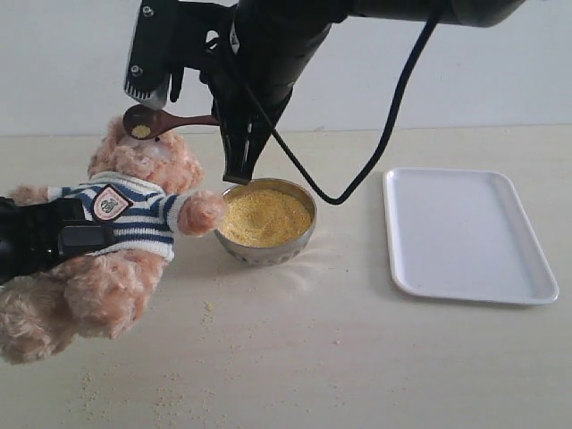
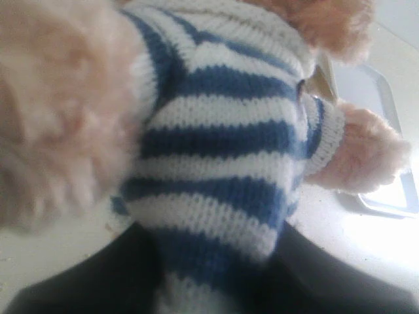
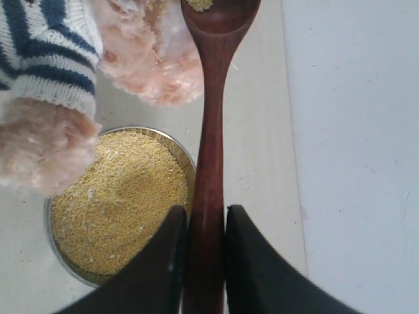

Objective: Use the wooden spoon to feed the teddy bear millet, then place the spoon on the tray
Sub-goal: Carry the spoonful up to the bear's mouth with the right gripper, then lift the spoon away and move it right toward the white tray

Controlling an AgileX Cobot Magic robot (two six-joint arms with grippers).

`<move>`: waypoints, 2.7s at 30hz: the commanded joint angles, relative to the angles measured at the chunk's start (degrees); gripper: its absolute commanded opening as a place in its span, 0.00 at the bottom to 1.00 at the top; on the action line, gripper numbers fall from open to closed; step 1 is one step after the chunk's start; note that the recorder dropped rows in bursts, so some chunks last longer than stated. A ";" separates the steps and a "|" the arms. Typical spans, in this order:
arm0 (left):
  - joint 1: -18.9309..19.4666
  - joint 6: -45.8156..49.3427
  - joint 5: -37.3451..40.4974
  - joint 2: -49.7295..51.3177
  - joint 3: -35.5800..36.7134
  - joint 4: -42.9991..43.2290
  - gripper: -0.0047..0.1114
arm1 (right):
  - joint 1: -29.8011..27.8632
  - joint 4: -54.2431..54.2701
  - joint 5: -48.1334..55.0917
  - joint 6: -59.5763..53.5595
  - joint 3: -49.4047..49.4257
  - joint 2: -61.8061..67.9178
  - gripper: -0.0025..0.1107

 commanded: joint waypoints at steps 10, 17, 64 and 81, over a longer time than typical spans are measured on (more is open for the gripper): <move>0.09 -0.06 1.30 -0.49 -1.43 -0.82 0.08 | 3.98 -9.65 -1.34 -2.59 -0.28 0.25 0.02; 0.09 -0.06 1.82 -0.49 -1.43 -0.82 0.08 | 5.26 -17.30 -1.23 4.69 -0.28 0.48 0.02; 0.09 2.71 1.72 -0.49 -1.43 -0.82 0.08 | 8.34 -26.71 11.07 26.84 -0.28 -3.62 0.02; 0.09 4.54 -3.60 -0.49 -1.50 -0.82 0.08 | -17.86 11.07 9.60 24.76 3.64 -19.93 0.02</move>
